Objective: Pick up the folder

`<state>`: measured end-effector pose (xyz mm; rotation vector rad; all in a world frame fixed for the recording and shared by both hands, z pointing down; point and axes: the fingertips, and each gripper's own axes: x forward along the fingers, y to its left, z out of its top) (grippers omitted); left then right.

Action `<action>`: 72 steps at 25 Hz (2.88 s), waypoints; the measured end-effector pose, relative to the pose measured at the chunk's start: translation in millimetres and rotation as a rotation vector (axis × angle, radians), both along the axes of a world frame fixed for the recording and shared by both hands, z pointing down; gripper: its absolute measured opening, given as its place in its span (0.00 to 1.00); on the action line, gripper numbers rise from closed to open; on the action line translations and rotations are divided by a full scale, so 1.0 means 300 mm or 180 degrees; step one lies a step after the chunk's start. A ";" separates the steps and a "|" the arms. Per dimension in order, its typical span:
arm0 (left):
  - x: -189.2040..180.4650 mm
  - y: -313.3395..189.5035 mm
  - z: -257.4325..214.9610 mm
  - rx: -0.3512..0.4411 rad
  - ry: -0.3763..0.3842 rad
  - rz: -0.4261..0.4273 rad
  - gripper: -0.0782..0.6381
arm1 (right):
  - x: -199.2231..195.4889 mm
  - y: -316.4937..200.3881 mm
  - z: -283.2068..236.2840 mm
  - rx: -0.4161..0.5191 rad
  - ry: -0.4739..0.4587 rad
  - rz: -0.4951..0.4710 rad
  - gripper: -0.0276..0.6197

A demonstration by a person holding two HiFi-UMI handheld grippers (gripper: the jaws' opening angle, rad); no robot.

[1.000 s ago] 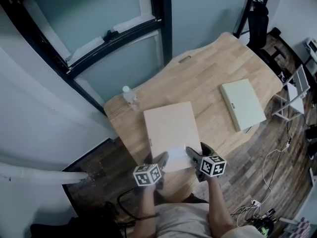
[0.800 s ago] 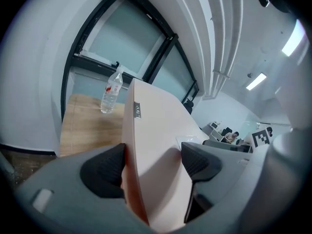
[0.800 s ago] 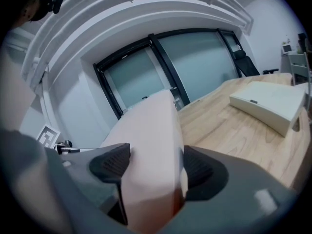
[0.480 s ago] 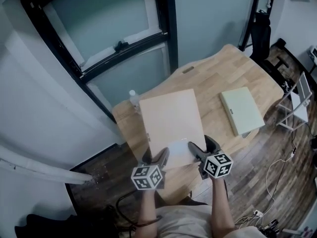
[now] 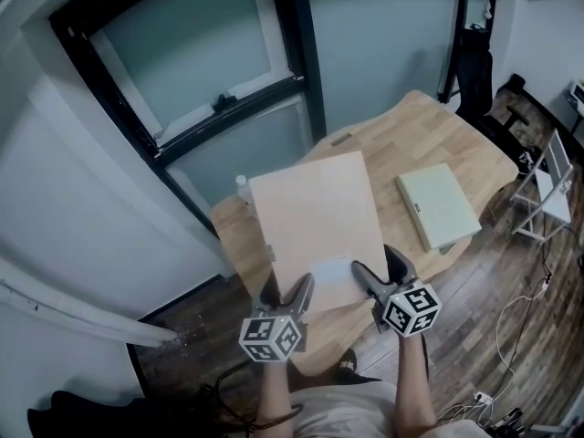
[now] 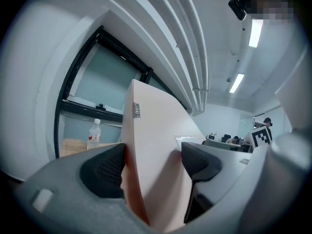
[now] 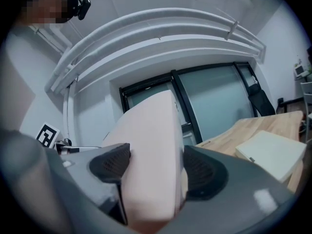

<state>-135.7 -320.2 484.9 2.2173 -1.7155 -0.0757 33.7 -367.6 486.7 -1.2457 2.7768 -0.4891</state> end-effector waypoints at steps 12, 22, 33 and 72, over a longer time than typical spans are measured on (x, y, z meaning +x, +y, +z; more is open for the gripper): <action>0.081 0.087 -0.129 0.0267 -0.0020 0.0420 0.60 | 0.101 0.172 -0.134 0.0265 -0.0016 0.0476 0.58; -0.128 0.224 -0.158 0.0262 0.0041 0.0690 0.60 | -0.106 0.359 -0.178 0.0278 0.0042 0.0736 0.58; -0.366 0.325 -0.167 0.0390 -0.0037 0.0757 0.60 | -0.345 0.471 -0.186 0.0462 0.0051 0.0776 0.58; -0.391 0.364 -0.141 0.0342 -0.0078 0.0921 0.59 | -0.376 0.536 -0.155 0.0384 0.0210 0.0921 0.58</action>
